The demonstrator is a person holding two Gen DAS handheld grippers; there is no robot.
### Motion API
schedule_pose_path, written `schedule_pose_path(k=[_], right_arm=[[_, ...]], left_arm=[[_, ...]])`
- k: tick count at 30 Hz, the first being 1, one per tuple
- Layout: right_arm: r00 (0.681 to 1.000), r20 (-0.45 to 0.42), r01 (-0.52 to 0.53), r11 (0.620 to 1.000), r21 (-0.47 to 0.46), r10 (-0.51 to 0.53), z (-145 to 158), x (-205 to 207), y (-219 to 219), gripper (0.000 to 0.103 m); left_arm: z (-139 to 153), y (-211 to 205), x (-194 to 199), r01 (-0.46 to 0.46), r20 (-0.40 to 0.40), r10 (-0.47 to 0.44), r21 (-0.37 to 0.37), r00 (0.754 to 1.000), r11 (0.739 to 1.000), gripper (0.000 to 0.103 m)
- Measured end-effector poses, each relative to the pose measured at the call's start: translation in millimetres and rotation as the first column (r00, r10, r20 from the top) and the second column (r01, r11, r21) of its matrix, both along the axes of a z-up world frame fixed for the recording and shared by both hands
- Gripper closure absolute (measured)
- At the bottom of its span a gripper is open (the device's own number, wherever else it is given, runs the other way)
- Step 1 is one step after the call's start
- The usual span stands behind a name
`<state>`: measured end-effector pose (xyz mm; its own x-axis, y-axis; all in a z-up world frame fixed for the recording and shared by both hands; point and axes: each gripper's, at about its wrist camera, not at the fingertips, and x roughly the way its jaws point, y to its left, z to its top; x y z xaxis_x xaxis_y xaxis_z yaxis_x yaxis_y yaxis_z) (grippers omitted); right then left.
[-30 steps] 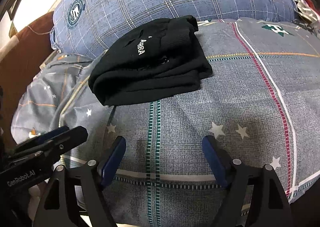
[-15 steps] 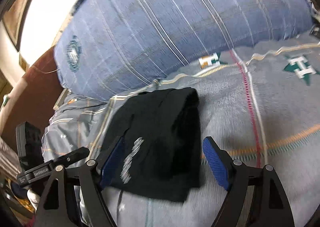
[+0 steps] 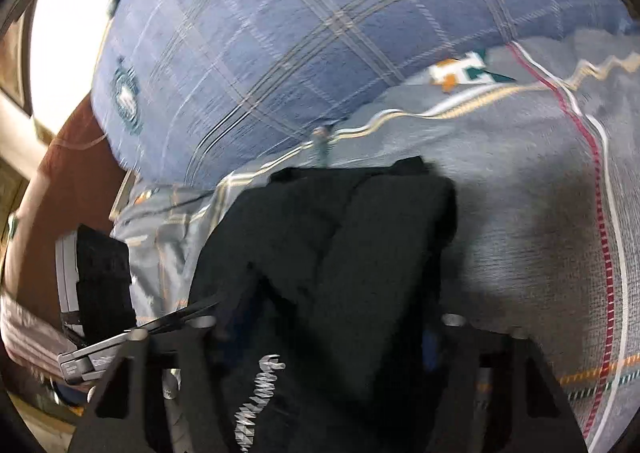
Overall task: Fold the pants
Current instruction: 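Grasp the folded black pants with both grippers and lift them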
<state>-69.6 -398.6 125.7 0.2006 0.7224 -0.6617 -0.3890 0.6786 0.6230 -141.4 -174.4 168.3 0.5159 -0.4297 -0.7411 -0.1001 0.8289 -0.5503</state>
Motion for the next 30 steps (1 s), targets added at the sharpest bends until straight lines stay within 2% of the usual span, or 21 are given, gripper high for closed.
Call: schedule_pose_path(k=[1, 3, 6, 8, 9, 11, 13, 14, 15, 17, 20, 22, 26, 30], right_arm=[[1.0, 0.011, -0.013, 1.0, 0.016, 0.013, 7, -3, 1, 0.051], [0.999, 0.025, -0.023, 0.998, 0.051, 0.022, 20, -5, 3, 0.051], [0.998, 0.051, -0.031, 0.996, 0.086, 0.027, 39, 0, 10, 0.051], [0.997, 0.071, -0.023, 0.998, 0.066, 0.018, 41, 8, 16, 0.051], [0.997, 0.075, -0.015, 0.999, 0.051, 0.011, 39, 12, 19, 0.05], [0.995, 0.103, 0.009, 1.0, -0.018, -0.007, 30, 20, 24, 0.049], [0.989, 0.149, 0.038, 0.99, -0.137, -0.018, 16, 23, 30, 0.049], [0.986, 0.166, 0.053, 0.979, -0.195, -0.02, 9, 24, 32, 0.049], [0.985, 0.173, 0.059, 0.972, -0.229, -0.019, 4, 24, 32, 0.049], [0.985, 0.173, 0.062, 0.97, -0.234, -0.022, 0, 22, 29, 0.048], [0.981, 0.19, 0.077, 0.968, -0.241, -0.031, 16, 20, 23, 0.048], [0.968, 0.248, 0.101, 0.967, -0.233, -0.042, 37, 15, 16, 0.048], [0.956, 0.289, 0.098, 0.985, -0.138, -0.055, 70, -1, 4, 0.047], [0.968, 0.248, 0.048, 0.999, -0.017, -0.043, 80, -22, -4, 0.048]], left_arm=[[7, 1, -3, -0.003, 0.013, 0.004, -0.014, 1.0, 1.0, 0.046], [18, 4, -1, -0.015, 0.035, 0.016, -0.014, 0.999, 1.0, 0.046], [32, 8, 6, -0.039, 0.066, 0.036, 0.042, 0.997, 0.998, 0.045], [33, 10, 17, -0.063, 0.05, 0.059, 0.09, 0.997, 0.994, 0.044], [29, 10, 23, -0.072, 0.034, 0.069, 0.116, 0.997, 0.991, 0.041], [16, 4, 34, -0.078, -0.009, 0.082, 0.225, 0.997, 0.971, 0.04], [9, 0, 36, -0.065, -0.037, 0.08, 0.31, 0.996, 0.948, 0.04], [8, 1, 32, -0.062, -0.041, 0.079, 0.321, 0.996, 0.945, 0.04], [10, 3, 29, -0.06, -0.034, 0.074, 0.302, 0.997, 0.951, 0.04], [20, 14, 17, -0.08, -0.022, 0.088, 0.253, 0.996, 0.964, 0.04], [36, 27, 2, -0.116, 0.007, 0.118, 0.245, 0.993, 0.963, 0.04], [43, 33, -10, -0.137, 0.035, 0.133, 0.238, 0.991, 0.962, 0.04], [35, 27, -18, -0.128, 0.022, 0.126, 0.217, 0.992, 0.968, 0.04], [23, 12, -27, -0.112, 0.006, 0.113, 0.222, 0.994, 0.969, 0.04]])
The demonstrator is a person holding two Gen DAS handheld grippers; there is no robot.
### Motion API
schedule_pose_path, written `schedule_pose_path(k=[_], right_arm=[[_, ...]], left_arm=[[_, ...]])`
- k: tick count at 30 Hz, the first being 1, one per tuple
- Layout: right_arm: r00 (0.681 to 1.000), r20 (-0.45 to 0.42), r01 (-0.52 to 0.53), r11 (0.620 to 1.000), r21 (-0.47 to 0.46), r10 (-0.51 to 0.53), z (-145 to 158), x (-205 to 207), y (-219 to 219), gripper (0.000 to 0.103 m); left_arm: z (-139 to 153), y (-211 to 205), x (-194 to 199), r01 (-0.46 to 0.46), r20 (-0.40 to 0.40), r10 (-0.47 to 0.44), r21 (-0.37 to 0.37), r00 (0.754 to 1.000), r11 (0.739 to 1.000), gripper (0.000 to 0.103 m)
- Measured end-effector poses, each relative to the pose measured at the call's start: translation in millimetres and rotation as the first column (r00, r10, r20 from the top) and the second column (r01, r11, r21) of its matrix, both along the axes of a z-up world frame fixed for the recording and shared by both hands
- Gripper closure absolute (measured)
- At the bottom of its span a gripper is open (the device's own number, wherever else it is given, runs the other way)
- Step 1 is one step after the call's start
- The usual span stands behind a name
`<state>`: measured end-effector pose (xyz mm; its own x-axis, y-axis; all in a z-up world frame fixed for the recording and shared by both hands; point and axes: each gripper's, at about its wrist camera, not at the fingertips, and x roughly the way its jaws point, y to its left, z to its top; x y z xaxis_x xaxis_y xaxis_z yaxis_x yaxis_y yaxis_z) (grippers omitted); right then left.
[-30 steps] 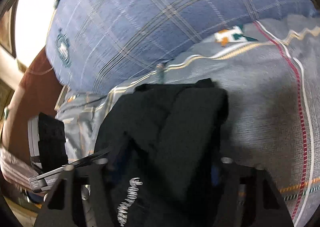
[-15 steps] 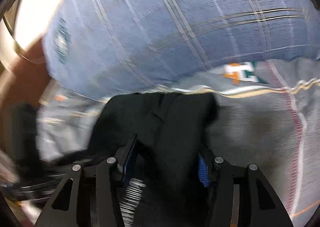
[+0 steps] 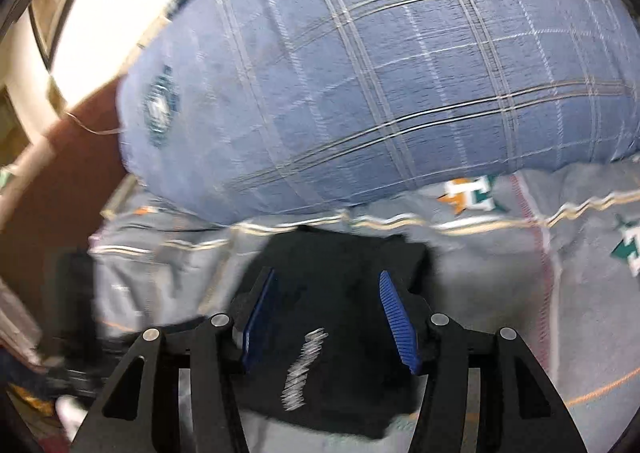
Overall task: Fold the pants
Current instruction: 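Grasp the folded black pants with both grippers and lift them, then lower the folded pants onto the sheet and open both grippers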
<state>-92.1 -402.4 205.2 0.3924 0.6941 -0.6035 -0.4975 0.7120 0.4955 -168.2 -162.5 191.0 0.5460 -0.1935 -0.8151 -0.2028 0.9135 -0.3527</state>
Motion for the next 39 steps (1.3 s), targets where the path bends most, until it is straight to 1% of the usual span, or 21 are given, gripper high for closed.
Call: schedule_pose_path(k=[1, 4, 5, 7, 9, 12, 14, 15, 18, 21, 24, 26, 29, 30, 32, 34, 35, 36, 37, 38, 39], right_arm=[[1.0, -0.021, -0.007, 0.999, 0.037, 0.008, -3, -6, -3, 0.049], [0.997, -0.079, -0.01, 0.997, 0.08, 0.016, -18, -11, -3, 0.049], [0.995, -0.101, -0.004, 0.997, 0.072, 0.011, -28, -11, -2, 0.049], [0.99, -0.142, 0.017, 0.999, 0.044, -0.011, -48, -9, -1, 0.049], [0.988, -0.152, 0.03, 0.999, 0.037, -0.024, -61, -10, -4, 0.049], [0.993, -0.112, 0.028, 0.999, 0.015, -0.026, -62, -15, -3, 0.05], [0.996, -0.09, 0.028, 1.0, 0.012, -0.027, -55, -19, -2, 0.049], [0.996, -0.078, 0.034, 0.999, 0.009, -0.033, -53, -22, -4, 0.049], [0.998, -0.026, 0.055, 0.998, -0.012, -0.055, -41, -39, -9, 0.047], [0.996, 0.012, 0.086, 0.996, -0.033, -0.085, -35, -63, -17, 0.047], [0.993, 0.027, 0.117, 0.992, -0.041, -0.116, -35, -86, -25, 0.046], [0.991, 0.034, 0.133, 0.989, -0.058, -0.131, -37, -102, -28, 0.044], [0.99, 0.037, 0.138, 0.986, -0.092, -0.136, -42, -121, -28, 0.043], [0.99, 0.038, 0.139, 0.985, -0.104, -0.136, -44, -127, -28, 0.043], [0.99, 0.039, 0.14, 0.981, -0.134, -0.136, -50, -141, -26, 0.042], [0.991, 0.035, 0.136, 0.979, -0.15, -0.132, -55, -151, -24, 0.042], [0.991, 0.031, 0.134, 0.979, -0.156, -0.131, -57, -157, -24, 0.042], [0.991, 0.027, 0.132, 0.979, -0.158, -0.13, -59, -161, -23, 0.042], [0.991, 0.022, 0.131, 0.979, -0.159, -0.129, -61, -164, -23, 0.042], [0.992, 0.017, 0.127, 0.979, -0.16, -0.126, -62, -168, -22, 0.042], [0.992, 0.016, 0.124, 0.979, -0.162, -0.123, -63, -169, -20, 0.042]], left_arm=[[-5, -4, 0, 0.004, -0.011, -0.004, 0.004, 1.0, 1.0, 0.04], [-13, -13, 0, 0.0, -0.016, 0.001, 0.057, 1.0, 0.998, 0.04], [-14, -14, -1, -0.001, -0.012, 0.002, 0.063, 1.0, 0.998, 0.039], [-18, -13, -2, -0.003, -0.005, 0.003, 0.051, 1.0, 0.999, 0.037], [-25, -12, -3, 0.0, -0.01, 0.001, 0.024, 1.0, 1.0, 0.034], [-31, -7, -5, -0.013, -0.005, 0.013, -0.012, 1.0, 1.0, 0.032], [-26, -4, -8, -0.019, -0.002, 0.018, -0.026, 1.0, 0.999, 0.032], [-22, -4, -13, -0.021, 0.007, 0.021, -0.019, 1.0, 1.0, 0.033], [-4, -7, -35, -0.028, 0.048, 0.026, 0.057, 0.999, 0.998, 0.033], [9, -11, -64, -0.052, 0.091, 0.039, 0.144, 0.995, 0.988, 0.033], [16, -18, -96, -0.101, 0.128, 0.073, 0.228, 0.989, 0.969, 0.033], [19, -19, -109, -0.127, 0.146, 0.091, 0.257, 0.985, 0.958, 0.033], [26, -24, -133, -0.177, 0.205, 0.115, 0.318, 0.972, 0.931, 0.032], [29, -25, -137, -0.19, 0.221, 0.119, 0.336, 0.968, 0.922, 0.03], [37, -28, -153, -0.242, 0.279, 0.139, 0.381, 0.95, 0.892, 0.026], [48, -33, -171, -0.307, 0.357, 0.161, 0.402, 0.92, 0.863, 0.019], [55, -35, -179, -0.336, 0.398, 0.167, 0.404, 0.902, 0.851, 0.016], [61, -36, -185, -0.359, 0.432, 0.17, 0.404, 0.886, 0.841, 0.01], [66, -37, -190, -0.379, 0.452, 0.174, 0.414, 0.875, 0.828, 0.006], [70, -38, -191, -0.389, 0.456, 0.178, 0.425, 0.872, 0.817, 0.0], [75, -39, -191, -0.396, 0.461, 0.178, 0.432, 0.869, 0.81, 0.0]])
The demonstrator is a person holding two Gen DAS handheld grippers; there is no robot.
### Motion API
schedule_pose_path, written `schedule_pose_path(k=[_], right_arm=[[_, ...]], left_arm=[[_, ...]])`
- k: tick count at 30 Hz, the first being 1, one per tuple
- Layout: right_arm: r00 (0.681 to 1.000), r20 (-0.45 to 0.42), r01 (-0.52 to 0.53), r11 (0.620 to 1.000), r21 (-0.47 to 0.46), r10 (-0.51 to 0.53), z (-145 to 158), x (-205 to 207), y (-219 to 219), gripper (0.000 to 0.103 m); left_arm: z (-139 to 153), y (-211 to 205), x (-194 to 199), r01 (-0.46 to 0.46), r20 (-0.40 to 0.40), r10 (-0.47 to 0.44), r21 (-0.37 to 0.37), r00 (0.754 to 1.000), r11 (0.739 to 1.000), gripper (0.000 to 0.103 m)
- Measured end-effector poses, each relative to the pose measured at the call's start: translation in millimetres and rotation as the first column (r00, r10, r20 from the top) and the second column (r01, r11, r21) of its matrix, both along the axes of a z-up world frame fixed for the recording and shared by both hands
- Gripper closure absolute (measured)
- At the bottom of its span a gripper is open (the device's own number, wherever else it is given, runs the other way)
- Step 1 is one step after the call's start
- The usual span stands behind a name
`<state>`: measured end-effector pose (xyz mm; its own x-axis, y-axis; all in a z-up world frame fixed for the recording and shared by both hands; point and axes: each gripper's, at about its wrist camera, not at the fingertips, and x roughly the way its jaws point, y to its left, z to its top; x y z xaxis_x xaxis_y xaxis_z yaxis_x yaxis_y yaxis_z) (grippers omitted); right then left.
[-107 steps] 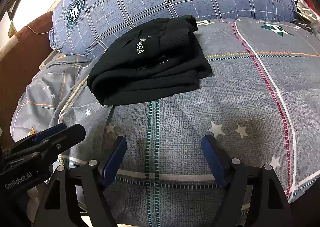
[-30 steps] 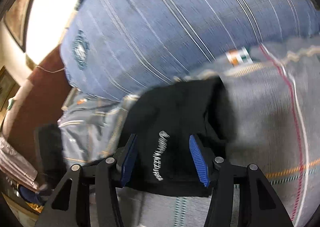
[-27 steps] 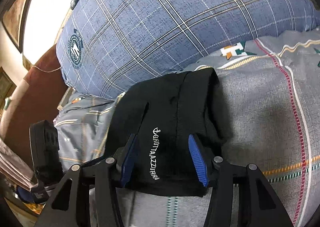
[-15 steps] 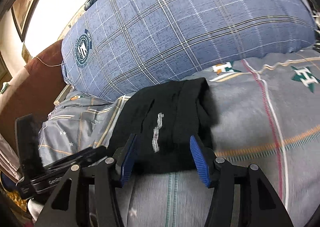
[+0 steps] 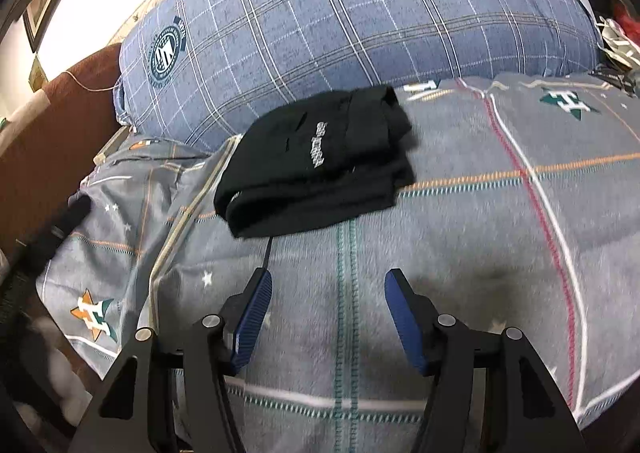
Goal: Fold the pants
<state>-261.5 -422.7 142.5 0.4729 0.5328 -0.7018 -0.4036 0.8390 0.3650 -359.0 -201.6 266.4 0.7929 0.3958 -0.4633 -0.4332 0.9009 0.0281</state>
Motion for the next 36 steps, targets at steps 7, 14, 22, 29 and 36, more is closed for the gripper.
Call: schedule_pose_path(k=[7, 14, 22, 29, 36], right_arm=[[0.999, 0.029, -0.031, 0.999, -0.038, 0.032, 0, -11, 13, 0.039], [0.999, 0.005, -0.033, 0.998, -0.061, 0.033, -12, -8, 16, 0.039], [1.0, -0.022, 0.008, 0.996, -0.092, -0.01, -25, 1, 10, 0.039], [0.999, -0.03, 0.018, 0.994, -0.109, -0.022, -29, 4, 10, 0.038], [0.999, -0.028, 0.026, 0.992, -0.127, -0.03, -32, 7, 8, 0.038]], left_arm=[[-4, 0, 2, 0.017, -0.009, -0.017, -0.036, 1.0, 0.999, 0.0], [-24, 1, 14, 0.041, -0.111, -0.054, -0.118, 0.992, 0.992, 0.0], [-53, -10, 33, 0.067, -0.251, -0.103, -0.148, 0.962, 0.987, 0.0], [-63, -18, 40, 0.091, -0.303, -0.14, -0.17, 0.943, 0.981, 0.0], [-69, -13, 43, 0.087, -0.323, -0.152, -0.205, 0.934, 0.975, 0.0]])
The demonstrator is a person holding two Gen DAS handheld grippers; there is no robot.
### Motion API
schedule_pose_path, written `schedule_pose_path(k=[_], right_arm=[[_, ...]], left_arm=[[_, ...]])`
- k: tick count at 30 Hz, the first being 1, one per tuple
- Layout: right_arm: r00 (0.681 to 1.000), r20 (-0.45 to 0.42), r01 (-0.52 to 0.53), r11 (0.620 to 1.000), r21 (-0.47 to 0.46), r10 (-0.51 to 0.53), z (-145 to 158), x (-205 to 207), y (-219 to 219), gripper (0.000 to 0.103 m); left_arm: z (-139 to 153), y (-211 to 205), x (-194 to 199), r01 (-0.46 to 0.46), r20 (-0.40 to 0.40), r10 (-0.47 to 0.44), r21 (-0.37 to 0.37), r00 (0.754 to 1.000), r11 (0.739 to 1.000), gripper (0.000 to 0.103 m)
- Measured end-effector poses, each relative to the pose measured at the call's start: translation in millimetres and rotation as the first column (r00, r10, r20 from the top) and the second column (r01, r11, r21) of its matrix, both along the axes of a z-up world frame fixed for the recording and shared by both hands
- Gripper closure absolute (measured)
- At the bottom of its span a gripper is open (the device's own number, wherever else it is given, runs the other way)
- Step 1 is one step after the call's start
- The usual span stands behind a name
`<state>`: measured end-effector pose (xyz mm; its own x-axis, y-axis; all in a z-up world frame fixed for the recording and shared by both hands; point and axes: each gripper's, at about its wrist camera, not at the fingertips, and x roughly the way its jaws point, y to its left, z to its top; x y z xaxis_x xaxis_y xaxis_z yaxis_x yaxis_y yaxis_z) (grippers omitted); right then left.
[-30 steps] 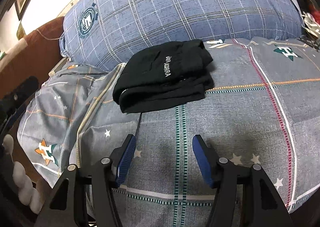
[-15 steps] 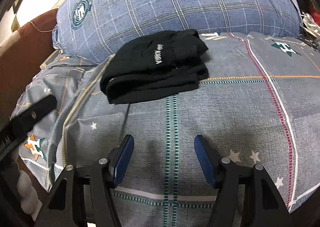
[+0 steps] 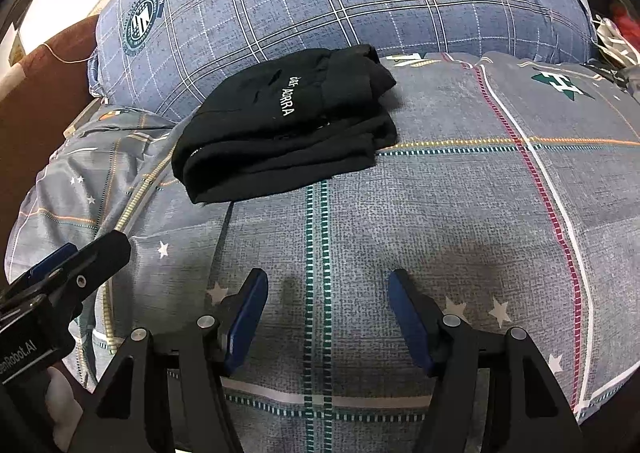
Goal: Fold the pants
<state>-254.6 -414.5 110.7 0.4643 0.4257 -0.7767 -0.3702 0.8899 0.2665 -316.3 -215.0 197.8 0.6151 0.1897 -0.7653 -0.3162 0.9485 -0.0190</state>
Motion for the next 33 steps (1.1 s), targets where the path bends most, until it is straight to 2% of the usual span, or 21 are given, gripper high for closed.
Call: schedule_pose_path(k=[21, 24, 26, 29, 33], right_arm=[[1.0, 0.007, 0.011, 1.0, -0.008, -0.011, -1, 0, 0, 0.036], [1.0, 0.01, 0.01, 1.0, 0.001, -0.01, 1, 3, -3, 0.036], [1.0, 0.027, 0.009, 1.0, 0.01, -0.009, 8, 10, -6, 0.036], [0.998, 0.057, 0.024, 0.998, 0.051, -0.026, 27, 35, -14, 0.036], [0.999, 0.041, 0.008, 0.984, 0.18, -0.016, 44, 93, -17, 0.025]], left_arm=[[-8, 5, 4, 0.01, -0.036, -0.011, -0.045, 0.999, 0.999, 0.0], [-5, 14, 9, 0.024, -0.046, -0.028, -0.088, 0.999, 0.996, 0.0], [1, 25, 17, 0.029, -0.04, -0.035, -0.137, 0.999, 0.99, 0.0], [13, 42, 35, 0.015, -0.02, -0.019, -0.156, 1.0, 0.988, 0.0], [23, 62, 75, 0.033, -0.004, -0.035, -0.211, 0.999, 0.977, 0.0]])
